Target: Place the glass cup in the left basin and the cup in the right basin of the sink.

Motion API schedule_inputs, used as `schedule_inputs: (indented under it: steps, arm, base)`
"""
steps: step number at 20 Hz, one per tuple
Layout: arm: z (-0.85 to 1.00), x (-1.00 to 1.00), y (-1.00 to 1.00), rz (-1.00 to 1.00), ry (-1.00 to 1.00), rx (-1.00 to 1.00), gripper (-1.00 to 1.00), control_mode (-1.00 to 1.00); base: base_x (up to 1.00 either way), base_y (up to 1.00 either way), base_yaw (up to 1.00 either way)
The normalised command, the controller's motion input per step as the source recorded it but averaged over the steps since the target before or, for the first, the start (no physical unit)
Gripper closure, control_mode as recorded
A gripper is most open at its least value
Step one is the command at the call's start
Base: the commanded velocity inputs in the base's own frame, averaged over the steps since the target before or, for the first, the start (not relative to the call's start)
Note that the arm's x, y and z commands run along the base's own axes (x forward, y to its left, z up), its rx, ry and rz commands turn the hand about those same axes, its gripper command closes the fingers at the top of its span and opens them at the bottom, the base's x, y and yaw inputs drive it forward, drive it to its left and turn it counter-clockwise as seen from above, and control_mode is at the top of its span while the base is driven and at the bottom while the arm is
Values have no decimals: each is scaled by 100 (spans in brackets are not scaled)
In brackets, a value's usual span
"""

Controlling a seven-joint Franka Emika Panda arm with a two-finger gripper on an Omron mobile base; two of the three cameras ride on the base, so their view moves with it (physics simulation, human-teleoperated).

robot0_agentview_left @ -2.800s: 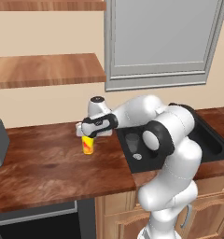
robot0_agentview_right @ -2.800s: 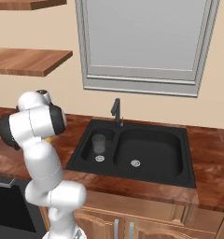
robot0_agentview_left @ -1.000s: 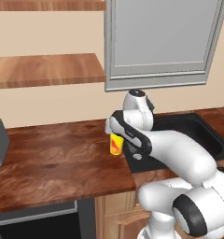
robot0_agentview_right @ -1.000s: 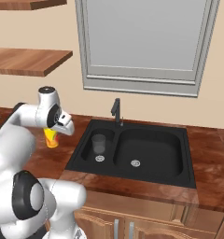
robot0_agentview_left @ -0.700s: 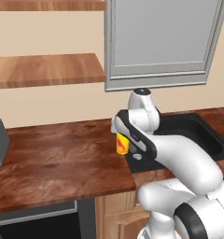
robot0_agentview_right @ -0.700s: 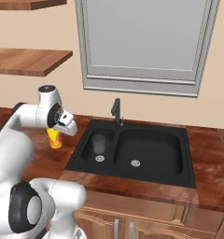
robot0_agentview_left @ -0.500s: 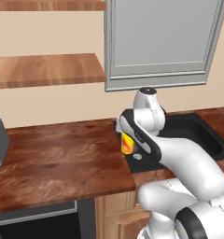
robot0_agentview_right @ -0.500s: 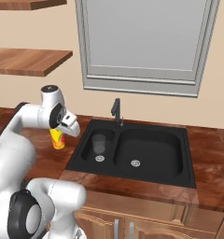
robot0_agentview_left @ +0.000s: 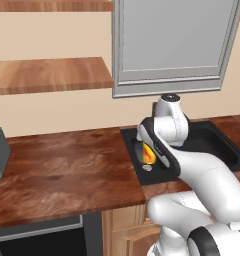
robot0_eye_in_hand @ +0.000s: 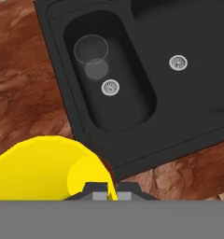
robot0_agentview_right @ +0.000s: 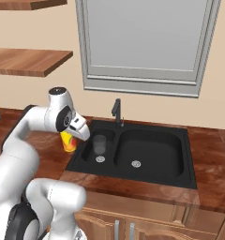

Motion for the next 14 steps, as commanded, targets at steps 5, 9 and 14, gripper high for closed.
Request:
schedule_inputs:
  steps: [5, 9, 14]
  arm:
    - [4, -6, -47, -9, 0, -4, 100, -100]
    - [4, -5, -52, -10, 0, -1, 100, -100]
    - [0, 0, -52, -7, 5, 0, 100, -100]
  base:
    - [0, 0, 0]
    - [0, 0, 0]
    - [0, 0, 0]
